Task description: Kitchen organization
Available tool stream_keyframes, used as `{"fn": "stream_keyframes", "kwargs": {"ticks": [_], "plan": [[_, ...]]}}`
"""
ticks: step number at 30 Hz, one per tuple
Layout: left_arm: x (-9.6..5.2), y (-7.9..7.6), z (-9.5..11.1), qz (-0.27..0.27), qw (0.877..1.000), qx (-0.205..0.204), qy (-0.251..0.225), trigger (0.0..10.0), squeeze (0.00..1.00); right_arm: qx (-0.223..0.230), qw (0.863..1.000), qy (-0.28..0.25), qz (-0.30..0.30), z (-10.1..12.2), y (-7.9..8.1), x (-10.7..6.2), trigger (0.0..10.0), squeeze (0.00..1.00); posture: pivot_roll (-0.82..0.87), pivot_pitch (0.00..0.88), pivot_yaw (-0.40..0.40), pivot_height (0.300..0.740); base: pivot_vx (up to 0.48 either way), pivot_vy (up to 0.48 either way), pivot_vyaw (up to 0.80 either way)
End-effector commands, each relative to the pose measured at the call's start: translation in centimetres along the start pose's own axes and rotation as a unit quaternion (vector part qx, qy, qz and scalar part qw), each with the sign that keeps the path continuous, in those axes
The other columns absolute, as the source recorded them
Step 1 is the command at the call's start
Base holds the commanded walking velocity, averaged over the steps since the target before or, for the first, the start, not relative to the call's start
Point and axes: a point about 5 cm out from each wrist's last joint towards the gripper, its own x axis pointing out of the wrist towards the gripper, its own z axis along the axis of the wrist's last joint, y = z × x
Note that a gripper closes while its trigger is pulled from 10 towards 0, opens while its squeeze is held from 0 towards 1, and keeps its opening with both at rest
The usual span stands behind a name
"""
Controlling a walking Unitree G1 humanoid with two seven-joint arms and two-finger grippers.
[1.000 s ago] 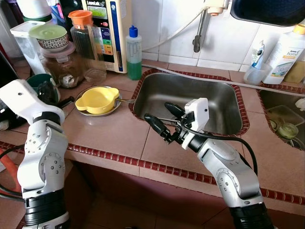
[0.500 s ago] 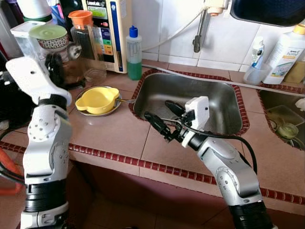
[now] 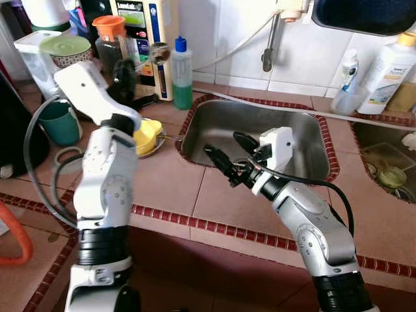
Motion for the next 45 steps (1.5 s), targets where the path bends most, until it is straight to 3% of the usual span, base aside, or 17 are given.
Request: {"fn": "stream_keyframes", "kwargs": {"ticks": [1, 3, 8, 13, 15, 16, 19, 24, 29, 38, 45], "plan": [[0.4, -1.0, -0.2, -0.023, 0.999, -0.021, 0.011, 6.0, 0.0, -0.005, 1.0, -0.01, -0.013, 0.5, -0.4, 0.1, 10.0, 0.0, 0.02, 0.037, 0.04, 0.74, 0.0, 0.0, 0.0], [0.3, -1.6, -1.1, -0.034, 0.998, -0.053, 0.028, 5.6, 0.0, 0.001, 1.0, -0.014, -0.025, 0.5, -0.7, 0.1, 10.0, 0.0, 0.02, 0.038, 0.039, 0.74, 0.0, 0.0, 0.0], [-0.2, -2.5, -3.1, -0.051, 0.988, -0.126, 0.075, 6.4, 0.0, 0.03, 0.997, -0.035, -0.067, 1.0, -1.5, 0.4, 10.0, 0.0, 0.01, 0.047, 0.044, 0.74, 0.0, 0.0, 0.0], [-1.2, -2.8, -4.7, -0.05, 0.976, -0.183, 0.11, 5.7, 0.0, 0.121, 0.981, -0.068, -0.133, 1.3, -2.9, 0.9, 10.0, 0.0, 0.02, 0.051, 0.045, 0.74, 0.0, 0.0, 0.0], [-1.4, -3.0, -5.0, -0.054, 0.971, -0.2, 0.118, 5.8, 0.0, 0.14, 0.978, -0.073, -0.139, 1.3, -3.1, 1.1, 10.0, 0.0, 0.02, 0.052, 0.044, 0.74, 0.0, 0.0, 0.0], [-1.6, -3.1, -5.3, -0.058, 0.969, -0.208, 0.124, 5.4, 0.0, 0.151, 0.975, -0.076, -0.141, 1.4, -3.2, 1.2, 10.0, 0.0, 0.02, 0.053, 0.044, 0.74, 0.0, 0.0, 0.0], [-1.7, -3.3, -5.5, -0.066, 0.965, -0.218, 0.131, 5.4, 0.0, 0.165, 0.973, -0.079, -0.143, 1.4, -3.2, 1.5, 10.0, 0.0, 0.02, 0.054, 0.043, 0.74, 0.0, 0.0, 0.0], [-2.1, -4.4, -5.9, -0.095, 0.956, -0.238, 0.144, 5.3, 0.0, 0.229, 0.958, -0.087, -0.15, 1.1, -3.4, 2.1, 10.0, 0.0, 0.02, 0.058, 0.038, 0.74, 0.0, 0.0, 0.0], [-2.8, -5.2, -6.8, -0.117, 0.945, -0.255, 0.169, 5.7, 0.0, 0.312, 0.933, -0.096, -0.151, 0.8, -3.4, 2.9, 10.0, 0.0, 0.02, 0.062, 0.032, 0.74, 0.0, 0.0, 0.0], [-3.3, -5.2, -7.5, -0.118, 0.941, -0.259, 0.182, 5.6, 0.0, 0.341, 0.926, -0.097, -0.13, 0.8, -3.0, 3.9, 10.0, 0.0, 0.02, 0.068, 0.018, 0.74, 0.0, 0.0, 0.0], [-3.7, -5.9, -7.8, -0.127, 0.935, -0.272, 0.19, 5.2, 0.0, 0.35, 0.925, -0.101, -0.108, 1.3, -2.4, 5.1, 10.0, 0.0, 0.02, 0.074, 0.003, 0.74, 0.0, 0.0, 0.0]]}}
